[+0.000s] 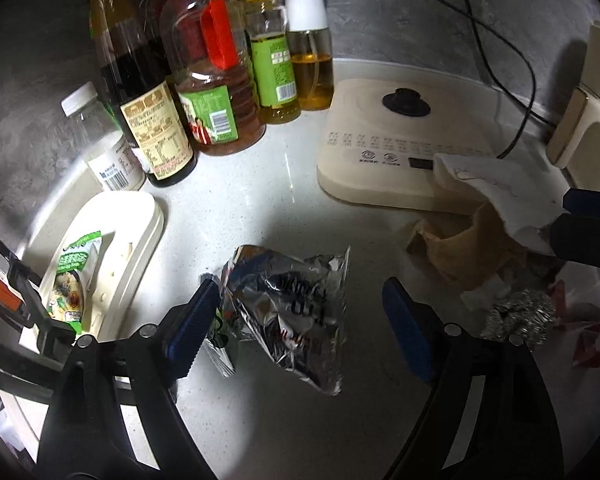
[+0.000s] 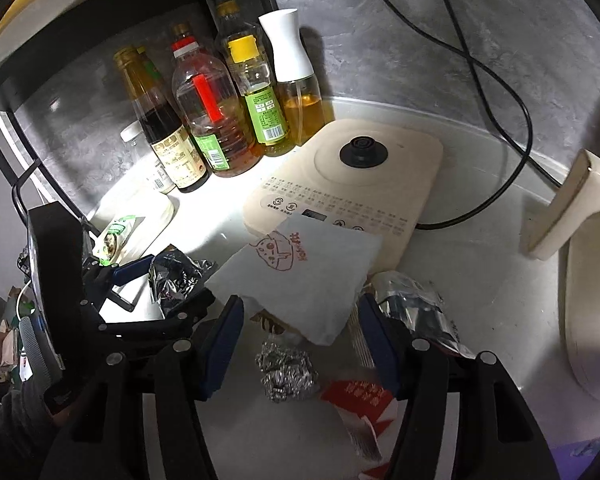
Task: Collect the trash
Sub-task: 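Grasp silver foil snack bag with left tool while right tool grasps white tissue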
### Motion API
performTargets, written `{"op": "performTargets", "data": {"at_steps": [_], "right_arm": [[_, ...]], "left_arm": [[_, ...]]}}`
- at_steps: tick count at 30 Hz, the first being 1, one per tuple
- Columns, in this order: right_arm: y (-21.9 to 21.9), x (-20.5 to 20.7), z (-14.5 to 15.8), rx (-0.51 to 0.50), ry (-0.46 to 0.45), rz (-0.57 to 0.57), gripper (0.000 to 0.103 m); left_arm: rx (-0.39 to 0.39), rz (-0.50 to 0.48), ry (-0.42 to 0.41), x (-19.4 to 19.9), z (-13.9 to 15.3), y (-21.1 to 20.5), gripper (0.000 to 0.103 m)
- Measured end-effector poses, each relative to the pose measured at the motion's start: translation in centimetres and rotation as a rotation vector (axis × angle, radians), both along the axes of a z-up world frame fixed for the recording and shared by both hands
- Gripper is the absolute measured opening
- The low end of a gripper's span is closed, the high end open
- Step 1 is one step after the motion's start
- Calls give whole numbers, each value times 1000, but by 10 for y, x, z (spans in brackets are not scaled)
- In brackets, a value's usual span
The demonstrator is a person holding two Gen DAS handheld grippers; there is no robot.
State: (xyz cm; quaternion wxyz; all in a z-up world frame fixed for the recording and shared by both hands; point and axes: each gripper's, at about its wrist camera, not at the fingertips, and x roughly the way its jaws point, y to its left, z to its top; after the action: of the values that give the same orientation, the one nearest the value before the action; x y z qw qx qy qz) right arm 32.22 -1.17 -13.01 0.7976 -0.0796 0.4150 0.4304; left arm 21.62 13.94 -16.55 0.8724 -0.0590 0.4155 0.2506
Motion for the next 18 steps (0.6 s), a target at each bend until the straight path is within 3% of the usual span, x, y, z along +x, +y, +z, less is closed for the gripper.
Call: {"op": "performTargets", "data": {"at_steps": [2, 3, 7, 8, 9, 14, 15, 16, 18], "right_arm": [[3, 1, -2, -2, 5, 9, 49], [5, 2, -3, -7, 8, 15, 40], [7, 4, -6, -15, 22, 27, 14], [7, 4, -5, -16, 18, 33, 11], [7, 4, -5, -18, 13, 37, 5], [1, 0, 3, -2, -5, 35, 2], [-1, -2, 7, 6, -11, 35, 2], [-2, -4, 9, 10, -16, 34, 2], [-7, -8, 16, 18, -29, 26, 2]], "left_arm": [[-42, 5, 6, 2, -4, 6, 83], [-60, 10, 7, 2, -6, 8, 82], [-92, 17, -6, 1, -7, 10, 71], [-97, 16, -11, 1, -6, 10, 69], [-100, 14, -18, 0, -5, 10, 61], [-110, -21, -43, 1, 8, 3, 47], [-108, -26, -47, 1, 10, 2, 35], [-108, -33, -48, 1, 12, 0, 30], [-110, -41, -62, 0, 17, -2, 29]]}}
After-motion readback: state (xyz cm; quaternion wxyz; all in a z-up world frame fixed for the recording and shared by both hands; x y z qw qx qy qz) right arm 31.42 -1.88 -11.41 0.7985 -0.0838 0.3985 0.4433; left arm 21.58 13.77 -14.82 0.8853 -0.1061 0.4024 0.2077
